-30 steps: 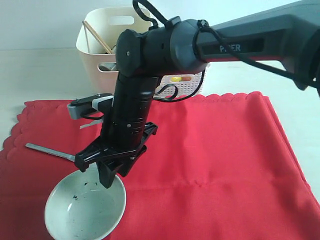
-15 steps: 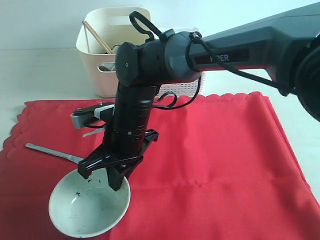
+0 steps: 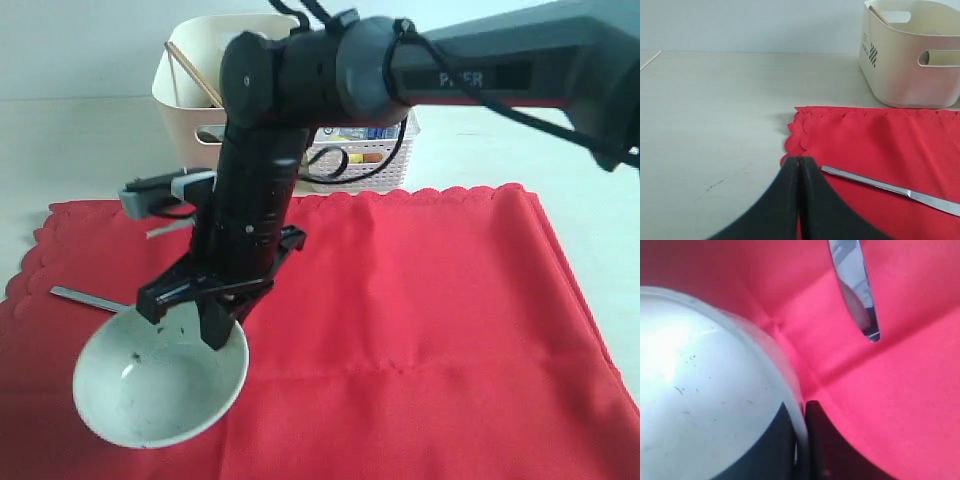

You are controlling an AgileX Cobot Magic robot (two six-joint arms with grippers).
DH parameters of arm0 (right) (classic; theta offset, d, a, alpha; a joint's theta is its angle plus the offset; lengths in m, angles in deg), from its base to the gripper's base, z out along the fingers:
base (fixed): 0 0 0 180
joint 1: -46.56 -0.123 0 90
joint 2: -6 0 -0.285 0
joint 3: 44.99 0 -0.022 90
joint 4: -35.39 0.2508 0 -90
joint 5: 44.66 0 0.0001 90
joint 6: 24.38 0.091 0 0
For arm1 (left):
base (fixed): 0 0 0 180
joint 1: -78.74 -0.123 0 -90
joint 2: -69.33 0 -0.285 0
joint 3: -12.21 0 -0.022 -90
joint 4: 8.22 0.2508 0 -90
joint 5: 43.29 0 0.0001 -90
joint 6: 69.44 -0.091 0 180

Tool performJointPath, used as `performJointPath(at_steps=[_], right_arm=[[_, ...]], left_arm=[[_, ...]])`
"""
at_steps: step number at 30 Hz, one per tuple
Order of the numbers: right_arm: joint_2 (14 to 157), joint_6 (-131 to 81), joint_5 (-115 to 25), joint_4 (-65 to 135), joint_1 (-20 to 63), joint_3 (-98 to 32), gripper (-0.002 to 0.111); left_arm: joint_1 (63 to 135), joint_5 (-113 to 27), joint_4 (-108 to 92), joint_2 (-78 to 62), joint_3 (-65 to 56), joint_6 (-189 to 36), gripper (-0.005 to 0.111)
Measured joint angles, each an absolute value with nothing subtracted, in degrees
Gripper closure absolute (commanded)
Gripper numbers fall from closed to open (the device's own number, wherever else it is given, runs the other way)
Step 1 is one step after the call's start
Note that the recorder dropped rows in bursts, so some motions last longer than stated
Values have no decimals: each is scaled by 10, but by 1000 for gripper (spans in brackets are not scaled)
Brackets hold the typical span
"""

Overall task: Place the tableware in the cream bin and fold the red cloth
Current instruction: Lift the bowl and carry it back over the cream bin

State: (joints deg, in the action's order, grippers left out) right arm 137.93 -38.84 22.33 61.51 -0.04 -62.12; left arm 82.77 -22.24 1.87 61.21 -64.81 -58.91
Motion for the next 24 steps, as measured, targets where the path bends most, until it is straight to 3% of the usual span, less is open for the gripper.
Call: performJointPath(at_steps=[14,24], right_arm=[[1349,-346,211,505,5,-800,108],[1376,-248,154,483,91,-916,108]], left_arm=[[828,-222,19,612,-648,-589,107],[828,-222,19,612,-648,-589,107]])
